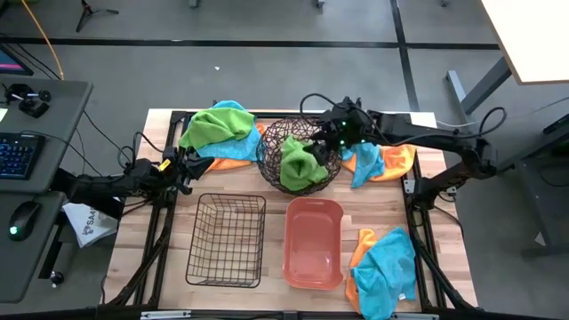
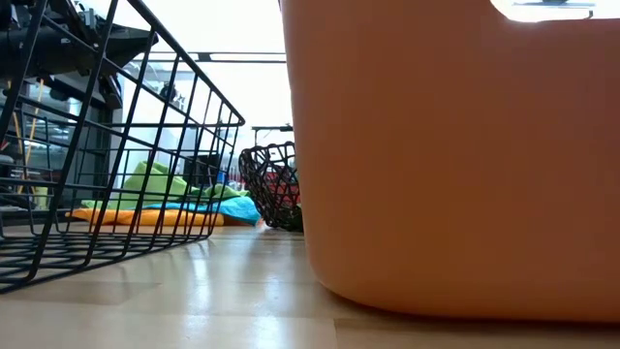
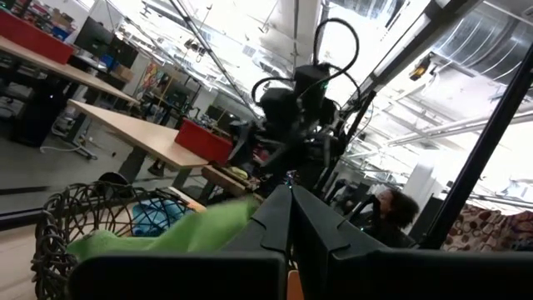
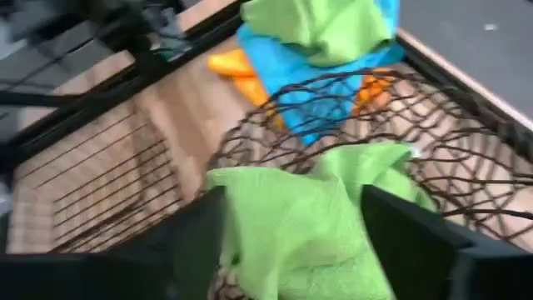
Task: Sort microfiber towel by color & place in baskets
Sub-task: Put the green microfiber towel into the black woven basket
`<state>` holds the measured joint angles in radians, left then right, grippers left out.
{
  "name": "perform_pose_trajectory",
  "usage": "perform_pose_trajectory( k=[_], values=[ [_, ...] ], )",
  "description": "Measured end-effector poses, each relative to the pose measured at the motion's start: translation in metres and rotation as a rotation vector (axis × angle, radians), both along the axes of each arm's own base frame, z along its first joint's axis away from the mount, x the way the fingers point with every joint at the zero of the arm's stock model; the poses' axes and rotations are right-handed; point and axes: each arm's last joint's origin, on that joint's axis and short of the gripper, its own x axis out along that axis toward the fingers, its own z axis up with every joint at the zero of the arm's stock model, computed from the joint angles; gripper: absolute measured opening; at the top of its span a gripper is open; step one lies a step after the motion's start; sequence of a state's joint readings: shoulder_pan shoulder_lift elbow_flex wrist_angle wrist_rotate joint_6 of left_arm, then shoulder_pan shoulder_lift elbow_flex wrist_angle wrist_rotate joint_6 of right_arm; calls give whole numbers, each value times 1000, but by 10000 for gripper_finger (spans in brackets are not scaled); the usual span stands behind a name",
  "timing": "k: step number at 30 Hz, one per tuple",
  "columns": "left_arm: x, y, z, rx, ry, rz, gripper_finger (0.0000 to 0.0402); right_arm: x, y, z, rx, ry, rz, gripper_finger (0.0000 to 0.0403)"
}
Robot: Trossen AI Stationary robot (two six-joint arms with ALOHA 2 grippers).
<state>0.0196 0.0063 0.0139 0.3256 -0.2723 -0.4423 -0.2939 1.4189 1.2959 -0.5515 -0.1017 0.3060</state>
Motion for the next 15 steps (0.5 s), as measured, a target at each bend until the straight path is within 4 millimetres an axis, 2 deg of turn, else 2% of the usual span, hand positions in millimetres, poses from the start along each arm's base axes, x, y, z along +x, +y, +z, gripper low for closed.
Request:
perform_pose_trajectory(
  k=[3,6,8,11,15],
  values=[
    [0,0,0,0,0,0,0,-7,1,9,40,58,64,342],
    [0,0,0,0,-3,0,0,-13,1,18,58,103,71,366],
    [-1,1,3,-12,-35,20,0,-16,2,24,63,118,71,369],
    [-5,3,10,-167,-172,33,0,-17,3,31,67,111,70,366],
    [-15,8,21,-330,-378,182,0,-17,4,35,82,101,53,356]
  ],
)
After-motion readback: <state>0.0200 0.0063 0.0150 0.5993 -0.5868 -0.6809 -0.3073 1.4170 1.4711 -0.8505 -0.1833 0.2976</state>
